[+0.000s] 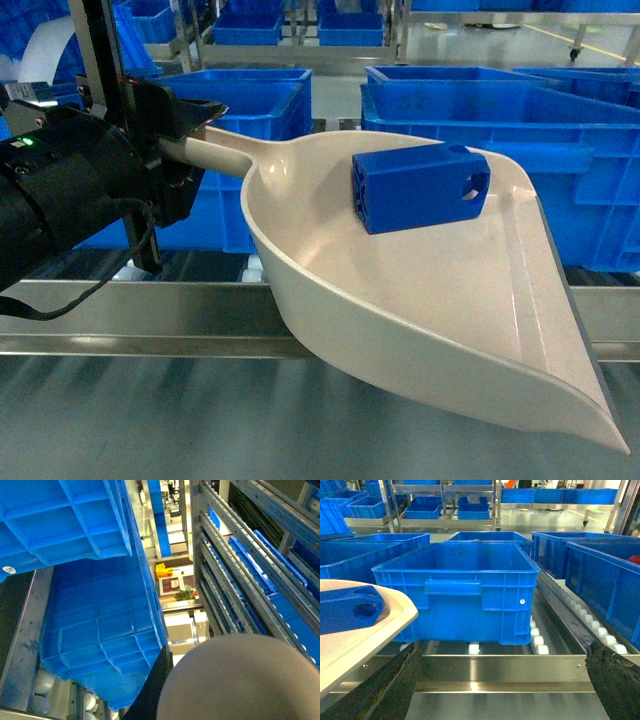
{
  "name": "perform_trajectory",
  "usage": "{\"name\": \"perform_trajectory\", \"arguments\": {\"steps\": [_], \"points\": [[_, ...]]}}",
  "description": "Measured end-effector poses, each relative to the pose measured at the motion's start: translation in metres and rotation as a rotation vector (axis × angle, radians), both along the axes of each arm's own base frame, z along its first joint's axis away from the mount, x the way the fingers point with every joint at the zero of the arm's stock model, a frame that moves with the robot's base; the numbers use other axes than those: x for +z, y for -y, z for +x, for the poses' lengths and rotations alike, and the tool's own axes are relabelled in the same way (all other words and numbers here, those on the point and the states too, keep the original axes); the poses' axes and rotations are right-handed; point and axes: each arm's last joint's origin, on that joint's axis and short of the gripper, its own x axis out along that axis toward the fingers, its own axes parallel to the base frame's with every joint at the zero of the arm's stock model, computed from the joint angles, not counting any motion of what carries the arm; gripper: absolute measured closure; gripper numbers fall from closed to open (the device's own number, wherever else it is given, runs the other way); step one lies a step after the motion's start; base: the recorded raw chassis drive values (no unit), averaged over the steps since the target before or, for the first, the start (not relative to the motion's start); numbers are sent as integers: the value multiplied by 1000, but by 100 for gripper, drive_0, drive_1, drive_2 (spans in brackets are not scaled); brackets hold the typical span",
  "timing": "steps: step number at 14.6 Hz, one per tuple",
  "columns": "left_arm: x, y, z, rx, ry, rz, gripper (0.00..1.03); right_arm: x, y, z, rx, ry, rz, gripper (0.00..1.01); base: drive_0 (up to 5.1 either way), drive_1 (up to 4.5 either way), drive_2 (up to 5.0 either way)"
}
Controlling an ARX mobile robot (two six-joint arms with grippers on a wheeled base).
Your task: Place part in tray to right shelf
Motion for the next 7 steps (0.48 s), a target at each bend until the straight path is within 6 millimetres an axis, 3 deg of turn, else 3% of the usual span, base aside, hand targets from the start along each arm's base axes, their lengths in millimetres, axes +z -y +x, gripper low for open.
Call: {"name": "perform_trajectory", "arguments": {"steps": [3, 4, 7], "points": [[0, 1, 1, 31, -47, 24, 91, 0, 0, 0, 0, 0, 0, 3, 0, 0, 0], [1, -2, 0, 119, -103, 115, 91, 0, 0, 0, 0, 0, 0, 3, 0, 0, 0], [16, -16, 7, 151, -14, 106, 91, 0, 0, 0, 0, 0, 0, 3, 0, 0, 0]]}}
